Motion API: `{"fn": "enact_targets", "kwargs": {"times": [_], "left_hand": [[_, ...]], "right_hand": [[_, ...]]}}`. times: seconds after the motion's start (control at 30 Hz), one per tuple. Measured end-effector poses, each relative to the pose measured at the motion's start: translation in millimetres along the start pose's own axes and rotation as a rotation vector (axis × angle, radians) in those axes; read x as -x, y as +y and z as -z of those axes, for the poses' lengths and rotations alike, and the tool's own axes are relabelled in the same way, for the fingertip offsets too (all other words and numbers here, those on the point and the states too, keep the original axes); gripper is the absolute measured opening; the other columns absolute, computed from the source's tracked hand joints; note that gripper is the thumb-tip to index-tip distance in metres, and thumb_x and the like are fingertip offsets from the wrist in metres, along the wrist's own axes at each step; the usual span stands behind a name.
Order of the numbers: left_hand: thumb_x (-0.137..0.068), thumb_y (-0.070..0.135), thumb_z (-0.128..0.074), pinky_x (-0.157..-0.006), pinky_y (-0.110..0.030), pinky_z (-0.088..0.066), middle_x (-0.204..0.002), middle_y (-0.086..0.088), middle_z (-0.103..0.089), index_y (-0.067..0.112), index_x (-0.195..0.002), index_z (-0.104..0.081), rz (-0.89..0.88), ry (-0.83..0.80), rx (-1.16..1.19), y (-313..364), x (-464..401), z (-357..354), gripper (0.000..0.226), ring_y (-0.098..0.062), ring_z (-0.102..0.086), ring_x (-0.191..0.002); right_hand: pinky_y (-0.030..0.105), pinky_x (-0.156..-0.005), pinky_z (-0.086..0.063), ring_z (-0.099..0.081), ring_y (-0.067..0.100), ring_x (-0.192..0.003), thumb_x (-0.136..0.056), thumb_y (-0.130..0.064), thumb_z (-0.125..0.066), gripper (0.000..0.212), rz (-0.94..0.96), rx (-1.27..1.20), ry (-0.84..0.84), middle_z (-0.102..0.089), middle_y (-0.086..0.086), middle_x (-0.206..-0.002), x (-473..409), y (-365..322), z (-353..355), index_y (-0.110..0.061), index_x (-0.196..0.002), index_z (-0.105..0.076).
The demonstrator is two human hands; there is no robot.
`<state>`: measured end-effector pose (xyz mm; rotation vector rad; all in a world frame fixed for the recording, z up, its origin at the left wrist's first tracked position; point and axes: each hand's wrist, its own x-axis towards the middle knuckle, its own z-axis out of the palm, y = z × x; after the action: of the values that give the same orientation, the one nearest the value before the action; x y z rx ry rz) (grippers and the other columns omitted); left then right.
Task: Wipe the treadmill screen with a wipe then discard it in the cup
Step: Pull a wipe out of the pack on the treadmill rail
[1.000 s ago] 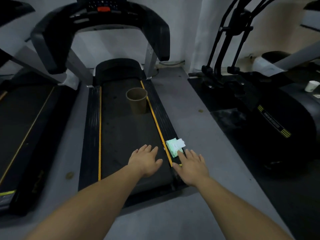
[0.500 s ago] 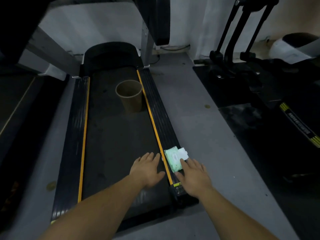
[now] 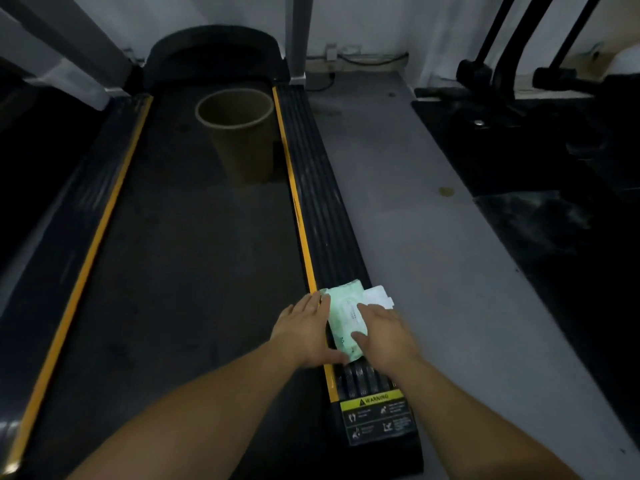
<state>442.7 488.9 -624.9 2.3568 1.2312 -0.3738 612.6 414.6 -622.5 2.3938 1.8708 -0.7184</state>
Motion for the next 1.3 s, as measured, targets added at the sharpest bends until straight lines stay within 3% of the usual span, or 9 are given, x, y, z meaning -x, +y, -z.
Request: {"fn": "enact_targets", "kwargs": {"times": [0.23,0.43,0.73,1.0,1.13,1.3], "left_hand": [[-0.075,0.077,-0.070,-0.130,-0.047,-0.007,-0.176,-0.004,0.009,0.018,-0.166,0.006,-0.011,0.067,0.028,-9,-62,-50,0.132,-0.020,0.005,-0.161],[-0.072,0.079,-0.073,-0.130,-0.047,-0.007,-0.175,-0.005,0.015,0.020,-0.165,0.011,-0.012,0.064,0.037,-12,-76,-56,0.138,-0.021,0.008,-0.161],[-0.072,0.080,-0.072,-0.130,-0.049,-0.007,-0.175,-0.008,0.012,0.021,-0.166,0.007,-0.022,0.075,0.005,-11,-77,-53,0.136,-0.023,0.008,-0.161],[-0.073,0.079,-0.072,-0.130,-0.049,-0.006,-0.175,-0.008,0.014,0.022,-0.166,0.006,-0.013,0.071,-0.014,-8,-76,-52,0.134,-0.024,0.010,-0.161],[-0.073,0.079,-0.073,-0.130,-0.050,-0.006,-0.175,-0.008,0.014,0.022,-0.166,0.006,-0.007,0.062,-0.019,-7,-75,-52,0.134,-0.024,0.010,-0.161],[-0.073,0.078,-0.074,-0.130,-0.050,-0.006,-0.175,-0.007,0.016,0.022,-0.166,0.008,0.001,0.054,-0.009,-7,-76,-53,0.136,-0.024,0.010,-0.161]], "right_hand": [[0.040,-0.100,-0.047,-0.050,0.027,-0.125,-0.102,-0.035,-0.060,0.037,0.038,0.015,0.140,-0.050,0.004,-0.136,-69,17,-37,-0.019,-0.136,-0.057],[0.036,-0.093,-0.049,-0.054,0.024,-0.118,-0.101,-0.031,-0.065,0.028,0.072,-0.076,0.165,-0.050,0.001,-0.130,-87,22,-34,-0.021,-0.127,-0.061],[0.045,-0.103,-0.050,-0.056,0.024,-0.117,-0.100,-0.033,-0.067,0.018,0.007,-0.104,0.093,-0.047,0.001,-0.130,-92,18,-28,-0.020,-0.113,-0.066],[0.042,-0.097,-0.052,-0.054,0.026,-0.121,-0.102,-0.038,-0.063,0.034,-0.006,0.034,0.161,-0.051,0.004,-0.132,-89,14,-37,-0.016,-0.128,-0.063],[0.036,-0.092,-0.046,-0.054,0.025,-0.122,-0.103,-0.032,-0.062,0.028,-0.009,0.094,0.173,-0.055,0.003,-0.129,-90,12,-41,-0.017,-0.126,-0.063],[0.040,-0.100,-0.046,-0.053,0.025,-0.121,-0.103,-0.029,-0.059,0.022,-0.021,0.039,0.175,-0.055,0.003,-0.125,-93,16,-46,-0.018,-0.121,-0.067]]}}
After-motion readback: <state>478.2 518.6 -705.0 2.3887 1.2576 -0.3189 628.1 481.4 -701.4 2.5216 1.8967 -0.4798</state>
